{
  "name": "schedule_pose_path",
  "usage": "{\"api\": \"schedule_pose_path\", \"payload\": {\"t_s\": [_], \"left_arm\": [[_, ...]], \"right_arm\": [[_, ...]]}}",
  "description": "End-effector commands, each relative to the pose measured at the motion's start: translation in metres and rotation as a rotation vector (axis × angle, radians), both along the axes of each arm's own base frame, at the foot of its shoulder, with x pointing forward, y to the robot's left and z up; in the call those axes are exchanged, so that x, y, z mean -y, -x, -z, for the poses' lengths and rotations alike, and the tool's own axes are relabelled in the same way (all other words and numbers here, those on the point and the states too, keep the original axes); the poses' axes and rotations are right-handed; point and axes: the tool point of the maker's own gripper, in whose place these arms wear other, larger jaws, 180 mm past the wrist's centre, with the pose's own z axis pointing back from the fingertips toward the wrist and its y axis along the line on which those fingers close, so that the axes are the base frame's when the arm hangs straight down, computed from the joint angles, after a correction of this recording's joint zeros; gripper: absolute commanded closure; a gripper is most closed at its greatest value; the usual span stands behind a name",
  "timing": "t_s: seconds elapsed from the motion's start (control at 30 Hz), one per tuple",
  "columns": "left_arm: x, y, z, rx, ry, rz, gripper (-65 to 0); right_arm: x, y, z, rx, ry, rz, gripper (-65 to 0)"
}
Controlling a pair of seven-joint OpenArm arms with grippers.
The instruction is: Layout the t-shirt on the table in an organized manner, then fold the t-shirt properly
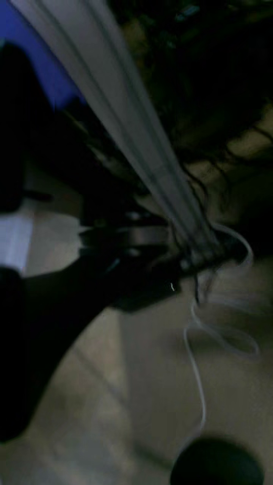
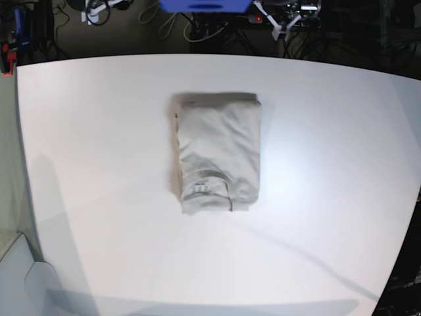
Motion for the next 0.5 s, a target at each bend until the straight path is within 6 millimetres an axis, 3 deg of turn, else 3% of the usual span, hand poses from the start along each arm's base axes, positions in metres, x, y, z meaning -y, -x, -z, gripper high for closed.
{"api": "schedule_pose_path", "payload": {"t_s": [0.0,0.1,0.27,0.37,0.47], "left_arm": [[0.001,0.001,0.000,0.002,0.005,-0.003,-65.0],[0.005,0.000,0.000,0.004,0.012,0.002,-65.0],[0.013,-0.001,-0.001,0.005,0.022,0.007,-65.0],[0.012,-0.002,0.000,0.005,0.018,0.003,-64.7],[-0.009,0.009,0.007,-0.033,-0.101,-0.027,-52.6]], "right_arm": [[0.000,0.008,-0.002,0.001,-0.005,-0.014,0.0],[-0.021,0.012,-0.001,0.003,-0.035,-0.044,0.0],[-0.028,0.007,-0.002,0.040,-0.037,-0.060,0.0],[-0.049,0.004,-0.003,0.073,-0.062,-0.080,0.0],[-0.026,0.016,0.021,-0.031,0.169,-0.103,0.0]]}}
